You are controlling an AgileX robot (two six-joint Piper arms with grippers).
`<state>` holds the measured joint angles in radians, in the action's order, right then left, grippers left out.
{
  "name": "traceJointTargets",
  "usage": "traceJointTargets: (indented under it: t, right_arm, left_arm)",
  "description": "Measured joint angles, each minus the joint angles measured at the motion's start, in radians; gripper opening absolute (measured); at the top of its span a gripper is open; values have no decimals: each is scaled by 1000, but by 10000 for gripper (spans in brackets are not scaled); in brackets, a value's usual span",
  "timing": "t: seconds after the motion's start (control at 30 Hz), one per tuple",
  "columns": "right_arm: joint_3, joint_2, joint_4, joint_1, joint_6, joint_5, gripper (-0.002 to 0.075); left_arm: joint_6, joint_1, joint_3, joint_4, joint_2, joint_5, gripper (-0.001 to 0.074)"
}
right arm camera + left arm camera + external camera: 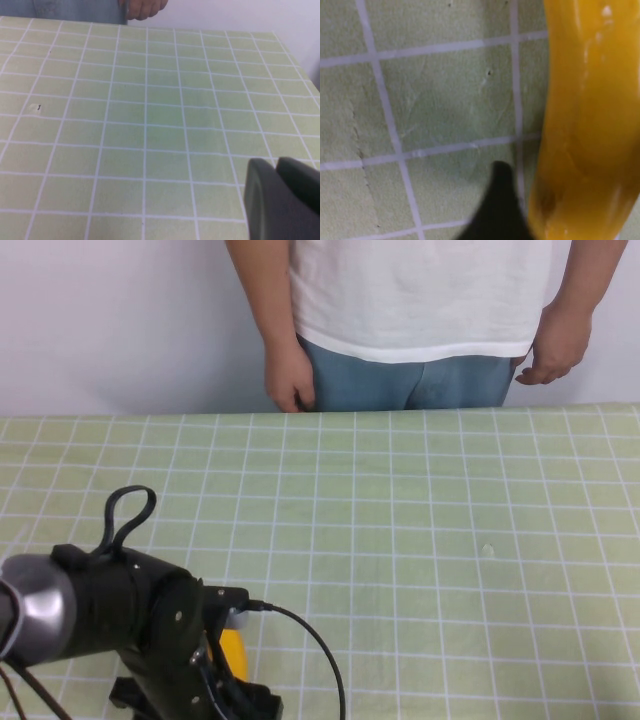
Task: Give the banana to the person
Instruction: Pick up the banana, then hand the grabbed banana to the person
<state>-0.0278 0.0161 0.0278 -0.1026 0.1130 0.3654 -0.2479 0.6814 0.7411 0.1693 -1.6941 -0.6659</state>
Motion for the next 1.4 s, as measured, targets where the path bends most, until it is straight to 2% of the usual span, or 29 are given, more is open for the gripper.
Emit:
traceJointTargets:
  t: [0.03, 0.13, 0.17, 0.2, 0.6, 0.9, 1.03, 1.17, 1.4]
  right_arm:
    - [0, 0, 0, 0, 0, 0, -7]
    - [0, 0, 0, 0, 0, 0, -7]
    - [0, 0, 0, 0, 0, 0, -7]
    - [0, 0, 0, 0, 0, 0, -7]
    - [0, 0, 0, 0, 0, 0, -7]
    - [0, 0, 0, 0, 0, 0, -7]
    - [0, 0, 0, 0, 0, 0, -7]
    - [0, 0, 0, 0, 0, 0, -7]
    - [0, 0, 0, 0, 0, 0, -8]
  left_arm:
    - [0, 0, 0, 0, -2, 0, 534]
    - [2, 0, 0, 0, -6, 0, 302]
    - [2, 0, 0, -6, -6, 0, 245]
    - [4, 0, 0, -13, -6, 0, 276]
    - [87, 0, 0, -107, 49, -35, 265]
    - [99, 0, 5, -436, 295, -96, 265]
    - [125, 0, 62, -576, 385, -120, 265]
    - [299, 0, 183, -590, 414, -142, 265]
    - [719, 0, 479, -448, 364, -263, 265]
